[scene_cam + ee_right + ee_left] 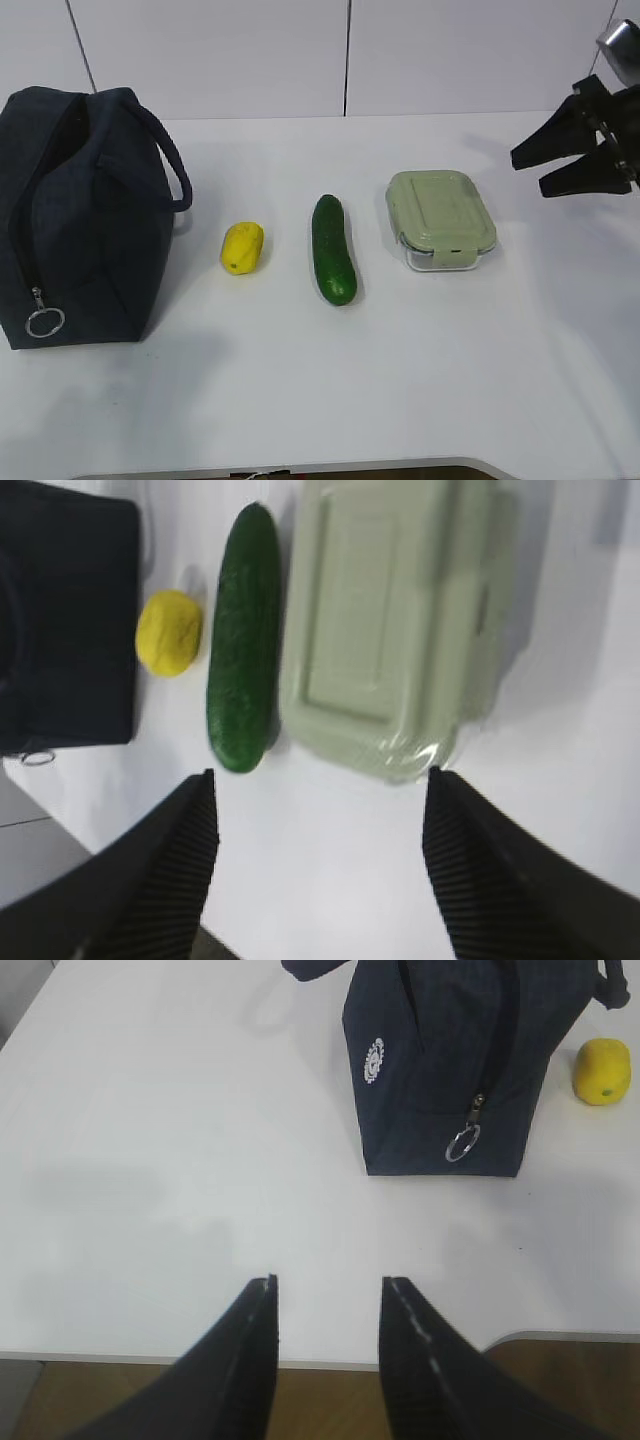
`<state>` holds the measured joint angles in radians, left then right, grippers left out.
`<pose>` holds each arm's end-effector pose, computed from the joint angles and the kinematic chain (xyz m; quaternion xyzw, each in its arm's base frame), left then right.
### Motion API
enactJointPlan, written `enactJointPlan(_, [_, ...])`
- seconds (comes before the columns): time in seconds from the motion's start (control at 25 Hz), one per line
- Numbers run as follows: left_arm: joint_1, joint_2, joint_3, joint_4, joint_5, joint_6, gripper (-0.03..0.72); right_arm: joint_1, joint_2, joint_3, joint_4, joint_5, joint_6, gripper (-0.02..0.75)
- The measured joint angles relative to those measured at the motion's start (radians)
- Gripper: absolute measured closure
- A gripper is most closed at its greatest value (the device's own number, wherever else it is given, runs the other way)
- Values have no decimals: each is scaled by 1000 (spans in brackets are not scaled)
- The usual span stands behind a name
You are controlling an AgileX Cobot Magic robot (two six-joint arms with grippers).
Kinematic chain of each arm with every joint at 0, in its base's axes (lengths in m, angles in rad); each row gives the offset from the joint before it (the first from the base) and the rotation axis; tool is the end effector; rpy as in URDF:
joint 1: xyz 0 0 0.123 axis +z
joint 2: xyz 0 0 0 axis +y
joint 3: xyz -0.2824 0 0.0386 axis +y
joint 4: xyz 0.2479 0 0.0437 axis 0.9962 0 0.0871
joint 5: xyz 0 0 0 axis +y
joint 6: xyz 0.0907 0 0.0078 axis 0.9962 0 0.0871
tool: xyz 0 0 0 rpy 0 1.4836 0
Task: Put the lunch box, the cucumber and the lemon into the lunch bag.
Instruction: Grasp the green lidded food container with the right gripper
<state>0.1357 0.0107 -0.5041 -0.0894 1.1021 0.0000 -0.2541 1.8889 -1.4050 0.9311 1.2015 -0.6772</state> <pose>-0.0046 -0.0080 0.2753 -0.0561 0.8628 -0.0106 0.5023 0.3804 -0.0284 0.2431 -0.0236 0.9088 0.3776 0.1760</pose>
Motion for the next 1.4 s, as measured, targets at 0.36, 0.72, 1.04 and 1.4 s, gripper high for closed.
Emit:
enactJointPlan(0.36, [0, 0, 0, 0, 0, 0, 446, 0, 142, -164, -27, 1, 38, 127])
enactJointPlan(0.72, [0, 0, 0, 0, 0, 0, 446, 0, 244, -180, -11, 1, 21, 143])
enactJointPlan(1.04, [0, 0, 0, 0, 0, 0, 446, 0, 301, -191, 28, -1, -6, 145])
enactJointPlan(1.4, [0, 0, 0, 0, 0, 0, 446, 26, 361, -288, 42, -5, -13, 146])
